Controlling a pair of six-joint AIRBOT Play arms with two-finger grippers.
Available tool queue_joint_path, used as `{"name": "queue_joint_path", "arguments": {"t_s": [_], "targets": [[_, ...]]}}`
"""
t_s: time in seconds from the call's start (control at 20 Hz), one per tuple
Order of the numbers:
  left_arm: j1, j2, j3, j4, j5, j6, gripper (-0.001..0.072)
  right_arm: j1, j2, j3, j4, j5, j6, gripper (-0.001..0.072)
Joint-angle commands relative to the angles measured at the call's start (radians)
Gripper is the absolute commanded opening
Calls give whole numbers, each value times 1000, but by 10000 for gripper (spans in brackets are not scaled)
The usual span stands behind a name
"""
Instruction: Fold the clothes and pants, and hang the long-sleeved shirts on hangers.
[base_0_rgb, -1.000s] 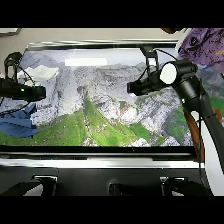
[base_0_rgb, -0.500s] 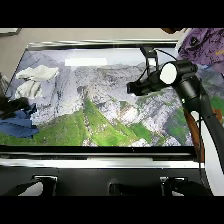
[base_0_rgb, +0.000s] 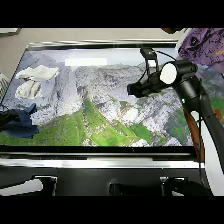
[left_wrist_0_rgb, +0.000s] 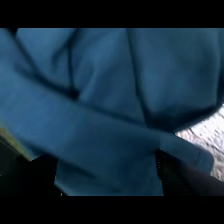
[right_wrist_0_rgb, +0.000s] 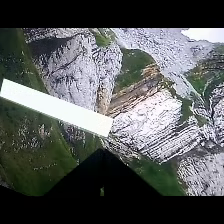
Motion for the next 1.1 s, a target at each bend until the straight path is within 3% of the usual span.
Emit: {"name": "queue_joint_path", "arguments": {"t_s": [0.0,0.05,0.3,0.5,0.7,0.8,1.05], "targets": [[16,-92,-4,2,87,0,274,0,0,1,0,36,0,40],[12,-92,-4,-6,85,23,28,0,0,1,0,46,0,74],[-88,5,3,-35,-39,52,13,0,1,1,-22,92,0,87],[-332,178,3,-209,-76,24,13,0,24,1,-109,140,-16,92],[-675,274,3,-406,-67,-113,13,-2,85,1,-203,153,-60,95],[-860,265,3,-450,-16,-176,13,-2,110,1,-245,170,-63,236],[-1191,103,3,-446,163,-377,16,-2,140,0,-263,182,-63,245]]}}
